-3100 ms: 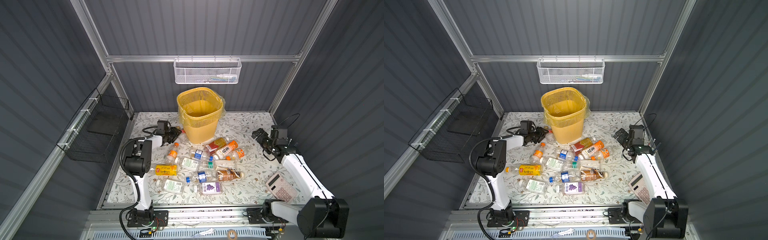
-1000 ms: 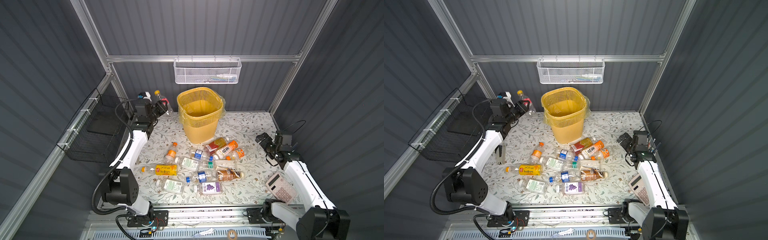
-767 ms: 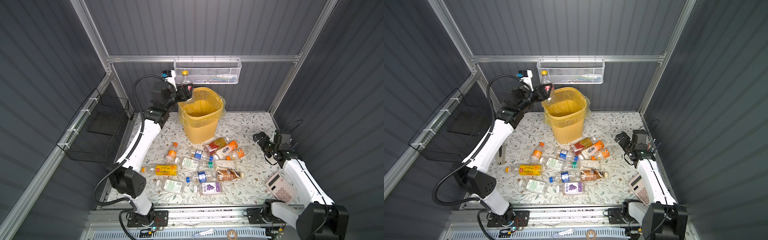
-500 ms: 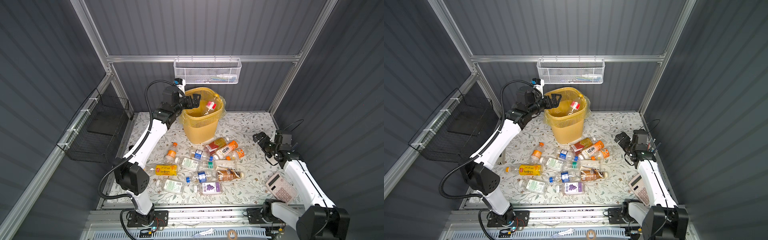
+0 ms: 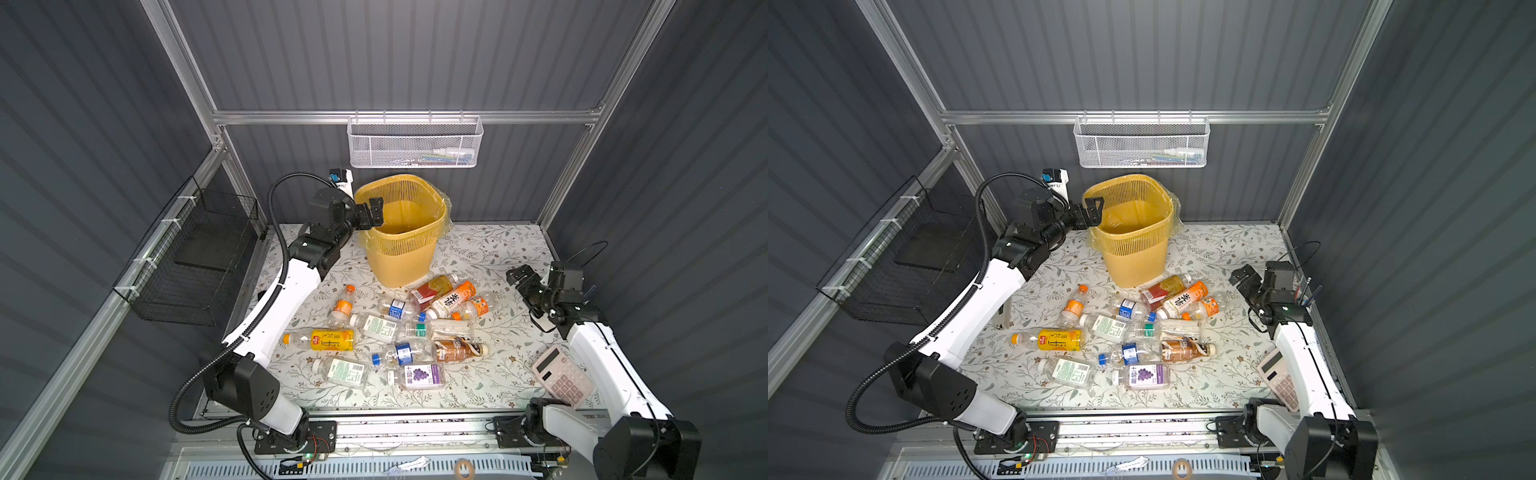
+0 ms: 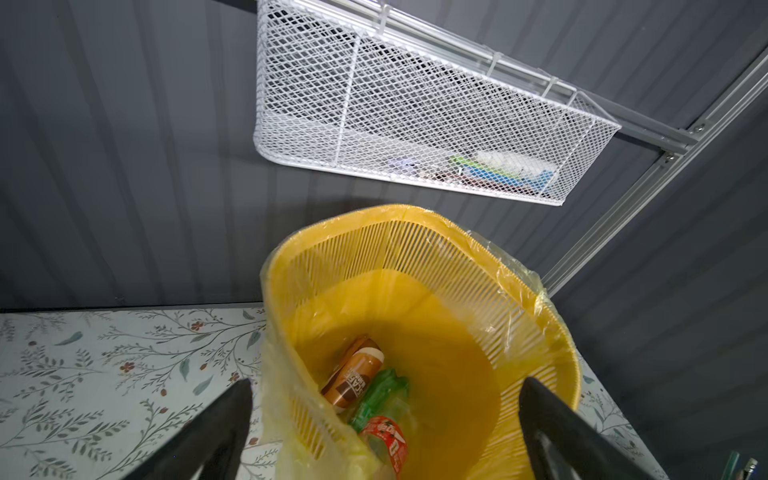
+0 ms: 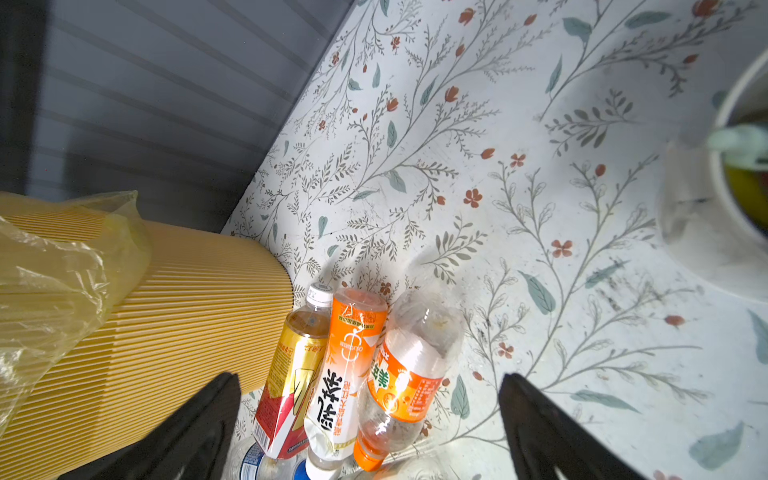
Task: Throw the plastic bottles in the bin
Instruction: 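Withdraw left gripper from the bin while right gripper lowers onto orange-label bottle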
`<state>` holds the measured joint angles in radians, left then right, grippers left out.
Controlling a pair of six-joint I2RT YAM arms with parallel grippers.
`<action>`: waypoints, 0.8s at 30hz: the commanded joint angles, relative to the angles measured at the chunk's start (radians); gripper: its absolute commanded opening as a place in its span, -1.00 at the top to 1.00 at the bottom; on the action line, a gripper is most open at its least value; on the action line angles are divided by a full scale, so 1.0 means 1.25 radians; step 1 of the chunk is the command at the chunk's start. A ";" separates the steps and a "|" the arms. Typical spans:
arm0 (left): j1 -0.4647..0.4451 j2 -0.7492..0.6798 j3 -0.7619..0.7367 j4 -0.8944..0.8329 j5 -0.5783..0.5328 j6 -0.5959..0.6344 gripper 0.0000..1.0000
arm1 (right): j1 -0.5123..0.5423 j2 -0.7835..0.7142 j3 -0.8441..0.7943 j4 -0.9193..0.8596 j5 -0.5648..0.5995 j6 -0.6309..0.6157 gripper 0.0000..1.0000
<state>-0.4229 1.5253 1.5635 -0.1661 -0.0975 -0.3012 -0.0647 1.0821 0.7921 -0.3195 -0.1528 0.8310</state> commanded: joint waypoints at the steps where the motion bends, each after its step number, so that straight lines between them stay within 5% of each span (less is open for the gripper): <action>1: 0.000 -0.030 -0.041 0.021 -0.056 0.030 -0.99 | 0.025 0.014 -0.044 0.000 0.015 0.075 -0.98; 11: 0.016 -0.088 -0.158 0.023 -0.120 0.031 -0.99 | 0.158 0.137 -0.054 0.011 0.066 0.189 -0.98; 24: 0.117 -0.135 -0.254 0.043 -0.062 -0.059 -0.99 | 0.190 0.280 -0.009 0.029 0.067 0.181 -0.79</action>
<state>-0.2905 1.3800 1.2652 -0.1276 -0.2035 -0.3374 0.1665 1.4017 0.7471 -0.2955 -0.0788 1.0626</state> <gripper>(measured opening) 0.997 0.896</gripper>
